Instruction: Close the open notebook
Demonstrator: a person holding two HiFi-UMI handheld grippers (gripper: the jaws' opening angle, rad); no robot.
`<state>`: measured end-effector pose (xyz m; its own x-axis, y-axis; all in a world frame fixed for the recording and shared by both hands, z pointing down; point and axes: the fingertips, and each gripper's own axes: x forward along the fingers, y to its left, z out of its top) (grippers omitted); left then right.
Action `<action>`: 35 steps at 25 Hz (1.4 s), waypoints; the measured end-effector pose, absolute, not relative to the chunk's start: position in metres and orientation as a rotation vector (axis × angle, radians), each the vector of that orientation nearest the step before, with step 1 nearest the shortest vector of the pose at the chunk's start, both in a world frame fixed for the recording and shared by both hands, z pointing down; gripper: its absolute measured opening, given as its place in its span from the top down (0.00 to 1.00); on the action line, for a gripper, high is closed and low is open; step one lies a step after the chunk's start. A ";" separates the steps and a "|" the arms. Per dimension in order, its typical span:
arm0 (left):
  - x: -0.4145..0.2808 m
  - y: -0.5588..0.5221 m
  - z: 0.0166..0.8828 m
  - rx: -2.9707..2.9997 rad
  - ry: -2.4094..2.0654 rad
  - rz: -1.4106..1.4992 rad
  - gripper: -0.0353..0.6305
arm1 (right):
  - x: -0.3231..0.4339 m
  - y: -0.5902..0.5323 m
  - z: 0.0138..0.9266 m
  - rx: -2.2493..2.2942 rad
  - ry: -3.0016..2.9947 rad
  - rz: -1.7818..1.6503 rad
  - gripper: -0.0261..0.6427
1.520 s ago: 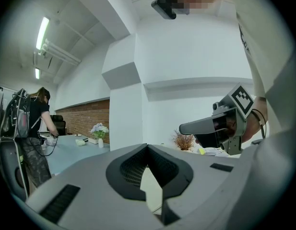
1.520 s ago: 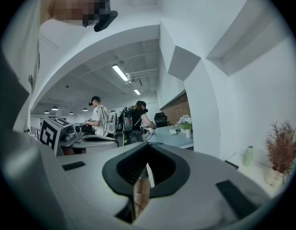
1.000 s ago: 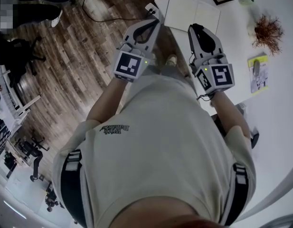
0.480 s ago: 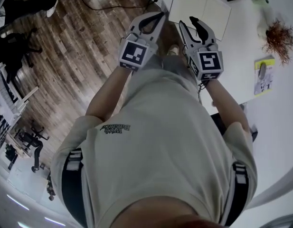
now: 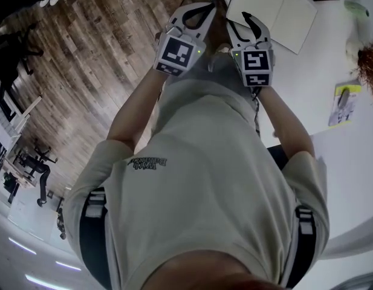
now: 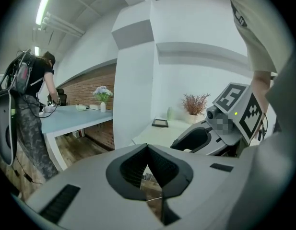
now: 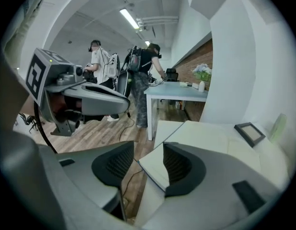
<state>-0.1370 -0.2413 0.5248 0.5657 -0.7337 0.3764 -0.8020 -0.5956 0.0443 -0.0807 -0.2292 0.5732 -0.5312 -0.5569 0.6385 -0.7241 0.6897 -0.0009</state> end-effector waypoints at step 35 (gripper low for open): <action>0.058 -0.232 0.551 2.766 -0.629 0.631 0.93 | 0.134 -0.204 0.531 1.744 -1.987 0.463 0.89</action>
<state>0.0578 -0.2321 0.5505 0.8146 -0.3559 0.4581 -0.4571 -0.8800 0.1292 0.1336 -0.2035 0.5314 -0.0961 -0.8366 0.5392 -0.9888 0.1425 0.0448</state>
